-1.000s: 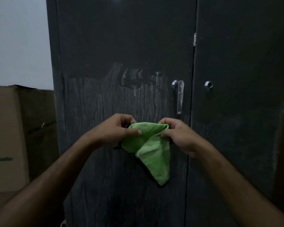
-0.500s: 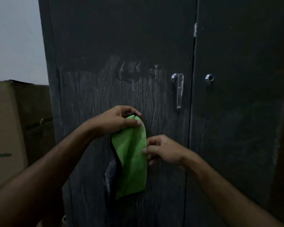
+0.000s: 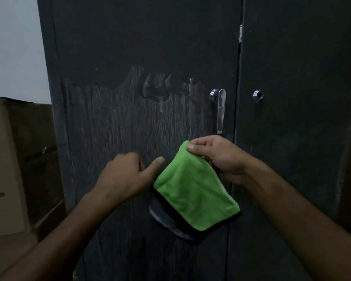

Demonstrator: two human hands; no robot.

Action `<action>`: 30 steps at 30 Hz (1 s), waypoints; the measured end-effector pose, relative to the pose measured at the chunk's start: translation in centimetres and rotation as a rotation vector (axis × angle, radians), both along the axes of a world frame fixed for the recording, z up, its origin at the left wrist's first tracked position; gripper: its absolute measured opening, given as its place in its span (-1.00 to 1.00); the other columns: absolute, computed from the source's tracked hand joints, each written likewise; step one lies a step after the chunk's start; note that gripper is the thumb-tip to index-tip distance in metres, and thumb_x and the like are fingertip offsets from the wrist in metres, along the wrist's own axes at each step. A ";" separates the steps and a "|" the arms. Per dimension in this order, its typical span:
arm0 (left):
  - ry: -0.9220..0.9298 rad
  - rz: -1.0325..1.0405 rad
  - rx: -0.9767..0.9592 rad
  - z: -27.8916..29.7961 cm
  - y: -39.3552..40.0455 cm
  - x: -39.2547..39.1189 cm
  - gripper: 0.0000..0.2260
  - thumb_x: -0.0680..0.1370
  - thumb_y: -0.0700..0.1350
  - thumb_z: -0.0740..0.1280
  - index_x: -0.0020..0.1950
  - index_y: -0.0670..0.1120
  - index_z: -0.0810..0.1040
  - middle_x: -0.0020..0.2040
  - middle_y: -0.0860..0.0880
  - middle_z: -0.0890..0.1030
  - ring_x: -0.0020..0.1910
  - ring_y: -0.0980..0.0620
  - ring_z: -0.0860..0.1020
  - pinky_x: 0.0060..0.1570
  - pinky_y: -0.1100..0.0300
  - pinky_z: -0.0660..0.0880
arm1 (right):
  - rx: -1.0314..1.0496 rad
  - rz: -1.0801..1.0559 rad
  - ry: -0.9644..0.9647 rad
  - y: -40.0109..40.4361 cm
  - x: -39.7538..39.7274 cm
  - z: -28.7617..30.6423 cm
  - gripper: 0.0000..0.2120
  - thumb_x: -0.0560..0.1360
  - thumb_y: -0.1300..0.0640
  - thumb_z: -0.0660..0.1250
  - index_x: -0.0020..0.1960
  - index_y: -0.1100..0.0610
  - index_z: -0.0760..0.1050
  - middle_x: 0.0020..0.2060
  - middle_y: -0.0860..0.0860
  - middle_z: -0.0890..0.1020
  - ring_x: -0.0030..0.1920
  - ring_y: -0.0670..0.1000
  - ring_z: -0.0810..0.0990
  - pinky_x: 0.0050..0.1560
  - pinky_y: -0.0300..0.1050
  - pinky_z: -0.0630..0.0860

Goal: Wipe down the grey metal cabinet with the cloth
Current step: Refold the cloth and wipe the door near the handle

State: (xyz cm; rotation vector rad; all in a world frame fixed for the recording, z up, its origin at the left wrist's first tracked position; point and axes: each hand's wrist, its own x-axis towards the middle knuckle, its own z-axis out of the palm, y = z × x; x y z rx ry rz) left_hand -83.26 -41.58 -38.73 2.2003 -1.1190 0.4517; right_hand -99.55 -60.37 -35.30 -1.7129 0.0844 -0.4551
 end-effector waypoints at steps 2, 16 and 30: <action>0.532 -0.222 0.153 -0.5 0.0 -0.7 -0.14 0.41 0.66 0.12 -0.13 -0.13 0.72 -0.19 -0.16 0.75 -0.18 -0.16 0.73 -0.11 -0.01 0.68 | -0.027 -0.002 -0.006 -0.1 -0.2 0.5 -0.83 0.59 0.19 0.39 0.10 0.27 0.66 -0.06 0.15 0.72 -0.10 0.03 0.72 -0.11 -0.12 0.67; 0.745 -0.628 -0.404 2.0 -1.8 -1.9 -0.38 0.26 -0.15 0.63 0.31 -0.02 0.60 0.08 0.00 0.77 0.06 0.00 0.75 -0.09 0.20 0.69 | -0.662 -0.359 -0.006 -1.3 -2.6 1.9 -0.48 0.38 0.26 0.61 0.29 0.03 0.58 0.09 -0.03 0.67 0.08 -0.06 0.69 0.07 -0.08 0.68; -0.242 -0.179 -0.245 14.8 -5.6 -1.3 -0.75 0.53 0.11 0.50 0.07 -0.03 0.66 -0.04 -0.02 0.68 -0.02 -0.02 0.63 -0.06 0.06 0.56 | -0.964 -0.682 -0.374 -5.1 0.4 11.4 -0.85 0.47 0.05 0.51 0.00 -0.08 0.60 -0.14 -0.14 0.65 0.01 0.02 0.62 0.03 0.04 0.57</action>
